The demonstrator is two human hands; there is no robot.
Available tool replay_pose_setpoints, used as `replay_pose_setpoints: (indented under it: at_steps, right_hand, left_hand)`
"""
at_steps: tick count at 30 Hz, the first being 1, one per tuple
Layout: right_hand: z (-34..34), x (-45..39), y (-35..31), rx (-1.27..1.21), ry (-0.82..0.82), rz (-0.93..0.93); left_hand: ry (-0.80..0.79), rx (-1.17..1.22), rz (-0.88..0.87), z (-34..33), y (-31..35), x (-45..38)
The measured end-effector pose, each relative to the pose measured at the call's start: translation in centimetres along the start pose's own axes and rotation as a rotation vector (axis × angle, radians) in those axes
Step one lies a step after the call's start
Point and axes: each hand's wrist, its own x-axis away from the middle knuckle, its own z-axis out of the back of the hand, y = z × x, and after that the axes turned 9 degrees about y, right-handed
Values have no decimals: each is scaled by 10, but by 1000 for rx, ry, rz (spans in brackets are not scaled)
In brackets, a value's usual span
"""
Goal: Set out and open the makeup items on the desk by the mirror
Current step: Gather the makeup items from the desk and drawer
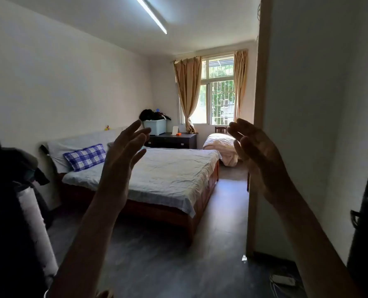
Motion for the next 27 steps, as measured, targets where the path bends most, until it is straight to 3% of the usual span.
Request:
replay_pose_setpoints:
  at_steps: [11,27]
  right_hand:
    - [29,-30,93,83,-11,-35]
    - [67,-220,263,5,-77,-66]
  left_hand:
    - [57,26,89,-28,-96,-30]
    - [134,-22,121,-119,-251,-195]
